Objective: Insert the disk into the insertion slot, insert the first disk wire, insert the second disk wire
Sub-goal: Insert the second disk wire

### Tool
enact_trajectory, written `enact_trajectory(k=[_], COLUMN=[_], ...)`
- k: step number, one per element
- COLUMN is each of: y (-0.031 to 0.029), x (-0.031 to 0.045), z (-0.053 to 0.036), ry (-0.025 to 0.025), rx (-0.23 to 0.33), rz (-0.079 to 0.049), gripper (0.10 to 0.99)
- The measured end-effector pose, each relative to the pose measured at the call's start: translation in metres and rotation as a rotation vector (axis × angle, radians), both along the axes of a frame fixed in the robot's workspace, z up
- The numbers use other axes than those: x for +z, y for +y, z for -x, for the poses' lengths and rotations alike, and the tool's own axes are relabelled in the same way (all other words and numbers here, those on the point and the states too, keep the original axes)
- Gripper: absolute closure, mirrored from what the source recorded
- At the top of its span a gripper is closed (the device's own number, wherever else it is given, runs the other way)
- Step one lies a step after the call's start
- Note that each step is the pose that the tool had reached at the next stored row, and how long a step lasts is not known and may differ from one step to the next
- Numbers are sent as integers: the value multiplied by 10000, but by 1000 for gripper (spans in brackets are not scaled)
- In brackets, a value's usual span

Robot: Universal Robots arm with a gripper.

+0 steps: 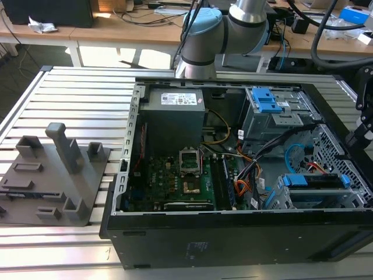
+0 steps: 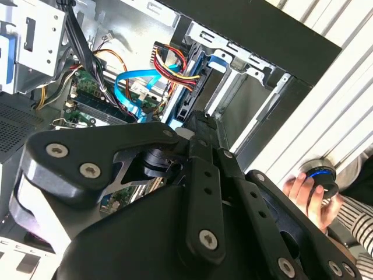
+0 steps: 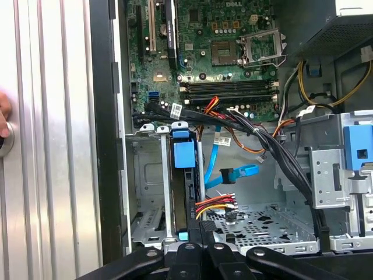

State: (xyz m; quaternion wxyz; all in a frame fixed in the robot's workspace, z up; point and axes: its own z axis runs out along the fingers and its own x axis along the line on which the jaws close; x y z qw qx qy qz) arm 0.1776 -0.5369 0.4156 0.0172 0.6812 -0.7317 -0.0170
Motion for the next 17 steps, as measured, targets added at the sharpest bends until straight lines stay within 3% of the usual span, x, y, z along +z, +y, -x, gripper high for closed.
enact_trajectory(k=[5,12,17], y=[0,3,103], x=[3,2,2], z=[24,229,294], ry=[0,0,0], rx=[0,-1,0], rz=[1,1,1], gripper=[980,980,980])
